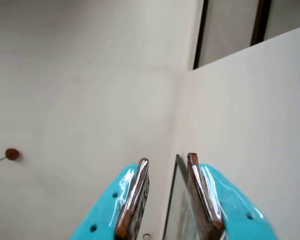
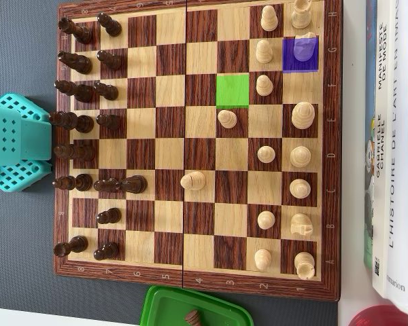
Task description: Play chess
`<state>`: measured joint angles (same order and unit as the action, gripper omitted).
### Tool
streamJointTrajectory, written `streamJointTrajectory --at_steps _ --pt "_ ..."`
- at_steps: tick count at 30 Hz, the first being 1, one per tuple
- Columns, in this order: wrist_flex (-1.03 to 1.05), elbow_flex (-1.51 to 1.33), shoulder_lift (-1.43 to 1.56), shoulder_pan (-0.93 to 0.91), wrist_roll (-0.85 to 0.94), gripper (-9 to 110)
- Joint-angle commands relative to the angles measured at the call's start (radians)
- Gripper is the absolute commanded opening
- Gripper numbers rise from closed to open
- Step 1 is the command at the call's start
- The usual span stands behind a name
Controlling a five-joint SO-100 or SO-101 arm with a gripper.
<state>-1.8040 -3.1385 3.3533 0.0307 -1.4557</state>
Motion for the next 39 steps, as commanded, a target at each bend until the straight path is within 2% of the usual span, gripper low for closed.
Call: streamJointTrajectory --at_steps 1,13,21,27,39 --pt "0.005 -0.02 -0.011 -0.003 0.006 12" --pt "0.011 0.106 -0.202 -0.003 0.009 12" --pt "0.258 0.253 -0.318 0.02 0.086 12" --pt "0.546 0.264 -0.334 0.06 0.086 12" --pt "1.394 0.39 -0.337 0.13 0.084 12"
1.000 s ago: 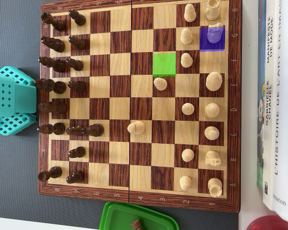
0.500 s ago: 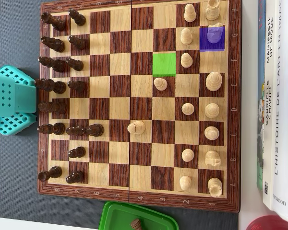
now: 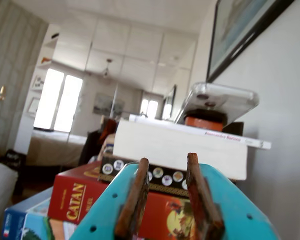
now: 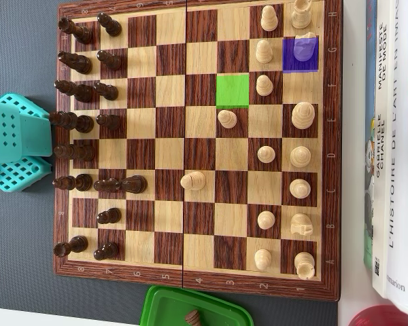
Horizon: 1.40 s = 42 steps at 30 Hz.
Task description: Play chess
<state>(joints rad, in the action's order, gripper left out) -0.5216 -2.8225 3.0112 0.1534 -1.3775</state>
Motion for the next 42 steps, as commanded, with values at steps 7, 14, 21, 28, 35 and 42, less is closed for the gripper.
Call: streamJointTrajectory --at_steps 7,14,21,28,35,42 --pt "0.569 0.127 -0.015 0.06 -0.003 13" --pt "0.902 0.339 -0.245 0.089 -0.046 13" --pt "1.138 0.572 -0.514 0.081 -0.267 13" --pt "1.327 0.821 -0.773 0.103 -0.488 13" --pt "1.348 1.008 -1.037 0.107 -0.54 13" --pt "1.433 1.19 -1.253 0.107 -0.534 12"
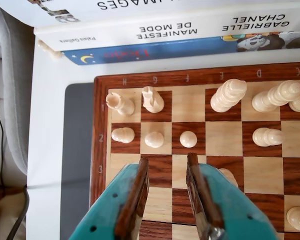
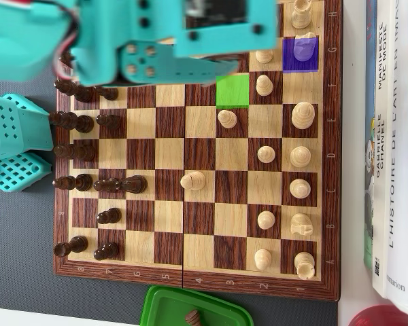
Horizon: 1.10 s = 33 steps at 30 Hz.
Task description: Play chess
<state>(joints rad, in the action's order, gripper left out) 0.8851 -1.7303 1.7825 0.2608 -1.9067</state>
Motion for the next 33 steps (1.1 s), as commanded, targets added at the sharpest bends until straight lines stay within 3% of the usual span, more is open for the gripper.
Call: streamJointTrajectory --at_steps 1,33 --pt "0.055 0.12 -0.049 0.0 -0.005 12" --pt "0.115 0.575 -0.56 0.06 -0.012 13"
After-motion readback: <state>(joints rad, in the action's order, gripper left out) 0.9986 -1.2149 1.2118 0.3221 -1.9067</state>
